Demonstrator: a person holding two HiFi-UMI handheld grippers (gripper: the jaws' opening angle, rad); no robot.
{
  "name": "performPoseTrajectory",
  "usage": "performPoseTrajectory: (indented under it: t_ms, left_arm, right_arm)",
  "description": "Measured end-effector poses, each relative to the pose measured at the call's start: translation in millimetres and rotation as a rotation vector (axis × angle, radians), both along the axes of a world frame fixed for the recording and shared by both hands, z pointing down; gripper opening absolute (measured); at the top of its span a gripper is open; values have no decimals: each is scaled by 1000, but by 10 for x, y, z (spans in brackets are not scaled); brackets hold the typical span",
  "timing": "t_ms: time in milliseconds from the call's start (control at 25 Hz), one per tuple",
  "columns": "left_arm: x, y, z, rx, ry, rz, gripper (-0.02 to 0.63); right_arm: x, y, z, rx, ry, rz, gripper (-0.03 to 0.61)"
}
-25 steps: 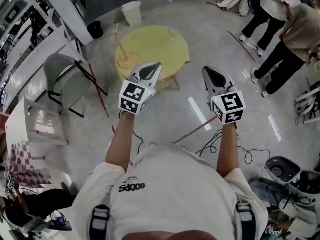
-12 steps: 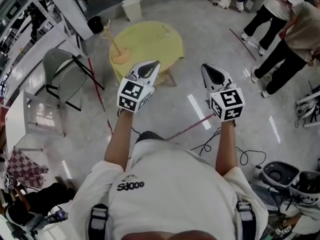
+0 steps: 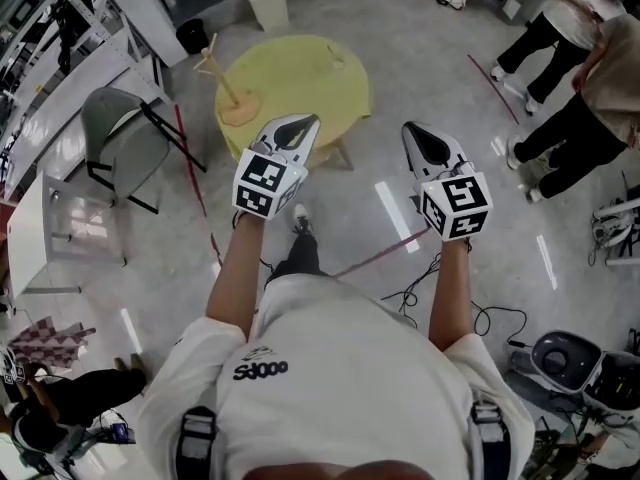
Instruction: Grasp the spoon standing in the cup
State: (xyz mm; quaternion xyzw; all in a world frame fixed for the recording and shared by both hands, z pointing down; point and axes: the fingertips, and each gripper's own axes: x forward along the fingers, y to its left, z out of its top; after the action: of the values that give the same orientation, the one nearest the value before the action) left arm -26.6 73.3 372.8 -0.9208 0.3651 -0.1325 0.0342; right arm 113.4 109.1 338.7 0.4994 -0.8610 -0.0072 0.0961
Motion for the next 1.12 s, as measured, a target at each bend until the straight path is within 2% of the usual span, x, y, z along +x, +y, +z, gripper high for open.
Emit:
performPoseTrajectory:
  t_ms: [320,600,880,1120]
  left_arm:
    - [-101,-1147,155,-7,-7,36,28]
    - [-237,-2202,173,-30,-12,95,28]
    - [-290,-2981,392,-75,-14,138,28]
    - [-325,-3492,604,-125,-1,130,28]
  right_arm:
    - [-115,-1047,81,8,-21,42,21]
    - [-342,-1983,134,-17,27,92,21]
    - [-396,-2721,240,-46,20,162,21]
    - [-485,-3135,368,-68,26,158,21]
